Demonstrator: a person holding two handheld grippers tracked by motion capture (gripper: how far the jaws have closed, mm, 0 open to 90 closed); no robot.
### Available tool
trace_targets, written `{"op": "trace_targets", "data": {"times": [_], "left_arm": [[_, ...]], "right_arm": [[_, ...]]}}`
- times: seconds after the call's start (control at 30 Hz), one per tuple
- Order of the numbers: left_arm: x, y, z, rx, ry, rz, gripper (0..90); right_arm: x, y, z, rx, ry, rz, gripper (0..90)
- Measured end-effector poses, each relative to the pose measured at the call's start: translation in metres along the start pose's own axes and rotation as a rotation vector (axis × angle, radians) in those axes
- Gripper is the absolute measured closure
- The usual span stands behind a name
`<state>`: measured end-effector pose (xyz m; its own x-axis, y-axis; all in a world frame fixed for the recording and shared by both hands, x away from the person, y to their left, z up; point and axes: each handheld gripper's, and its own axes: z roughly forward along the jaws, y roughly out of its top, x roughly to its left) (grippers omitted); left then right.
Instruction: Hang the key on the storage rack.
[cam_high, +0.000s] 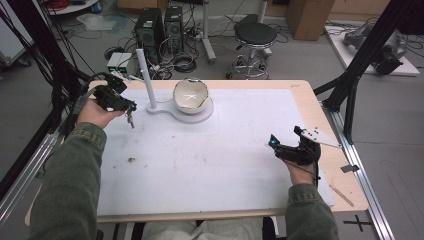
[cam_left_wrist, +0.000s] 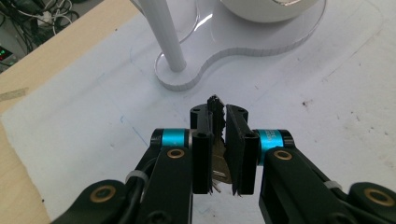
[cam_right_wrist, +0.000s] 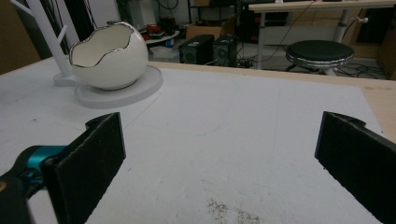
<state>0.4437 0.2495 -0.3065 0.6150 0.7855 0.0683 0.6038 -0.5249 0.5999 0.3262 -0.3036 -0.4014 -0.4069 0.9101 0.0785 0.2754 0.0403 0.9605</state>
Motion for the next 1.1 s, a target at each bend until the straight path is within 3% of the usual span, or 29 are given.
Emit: {"op": "trace_targets", "data": {"times": [0.27, 0.67, 0.7, 0.73, 1.1], "left_arm": [[0.002, 0.009, -0.016, -0.025, 0.012, 0.000, 80.9], [0.001, 0.023, -0.035, -0.078, -0.008, 0.004, 81.3], [0.000, 0.024, -0.036, -0.083, 0.000, 0.007, 87.9], [0.000, 0.025, -0.037, -0.091, -0.004, 0.002, 87.9], [-0.005, 0.047, -0.046, -0.079, 0.005, 0.034, 88.1]], "right_arm": [[-0.001, 0.000, -0.001, -0.006, -0.003, 0.003, 0.7], [-0.001, 0.000, -0.002, -0.003, -0.003, 0.006, 0.6], [-0.001, 0.000, -0.002, -0.003, -0.002, 0.003, 0.6], [-0.001, 0.000, -0.002, -0.003, -0.002, 0.003, 0.6], [-0.002, 0.000, -0.001, 0.000, 0.006, 0.007, 0.6]]}}
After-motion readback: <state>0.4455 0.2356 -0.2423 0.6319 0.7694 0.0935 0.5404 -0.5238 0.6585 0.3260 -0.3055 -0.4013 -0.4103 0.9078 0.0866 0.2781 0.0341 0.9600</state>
